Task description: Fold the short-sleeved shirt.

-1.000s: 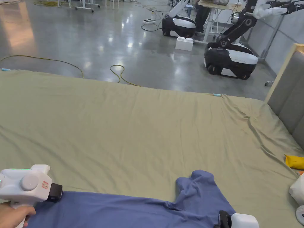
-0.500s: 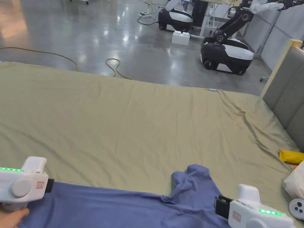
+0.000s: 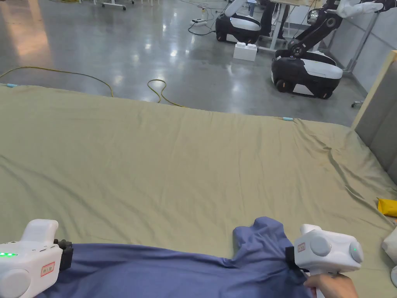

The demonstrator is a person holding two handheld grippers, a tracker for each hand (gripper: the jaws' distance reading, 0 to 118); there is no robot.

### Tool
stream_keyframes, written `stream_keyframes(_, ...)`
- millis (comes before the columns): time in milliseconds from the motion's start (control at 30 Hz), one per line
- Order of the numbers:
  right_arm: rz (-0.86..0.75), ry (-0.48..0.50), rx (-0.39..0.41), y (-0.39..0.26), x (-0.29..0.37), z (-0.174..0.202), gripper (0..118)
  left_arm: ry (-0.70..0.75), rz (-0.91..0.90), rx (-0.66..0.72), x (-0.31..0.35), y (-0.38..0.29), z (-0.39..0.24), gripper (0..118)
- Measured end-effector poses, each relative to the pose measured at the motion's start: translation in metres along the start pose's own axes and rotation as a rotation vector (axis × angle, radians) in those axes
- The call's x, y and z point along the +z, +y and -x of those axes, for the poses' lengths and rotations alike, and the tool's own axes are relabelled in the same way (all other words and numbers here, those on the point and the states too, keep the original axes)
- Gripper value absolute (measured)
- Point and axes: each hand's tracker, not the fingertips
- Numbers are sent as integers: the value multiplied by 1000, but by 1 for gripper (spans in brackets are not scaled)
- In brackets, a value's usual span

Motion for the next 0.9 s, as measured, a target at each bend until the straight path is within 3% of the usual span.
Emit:
stream_keyframes(33, -20, 27, 18, -3, 3, 8, 7, 3, 1, -1, 0, -1, 1, 7)
stream_keyframes(67, 1, 7, 20, -5, 1, 14, 1, 6, 4, -1, -1, -1, 2, 7)
stream_keyframes(133, -9, -31, 82, -8, -6, 16, 1, 4, 11, 4, -5, -4, 4, 6)
stream_keyframes(267, -63, 36, -22, -13, 4, 4, 0, -3, 9, 23, -2, -1, 6, 6)
stream_keyframes(667, -258, 103, -26, -55, 132, -10, 0, -60, -62, 55, 42, 10, 29, 7)
stream_keyframes(900, -317, 98, 5, -116, 196, -23, 0, -99, -98, 49, 82, -14, 42, 7)
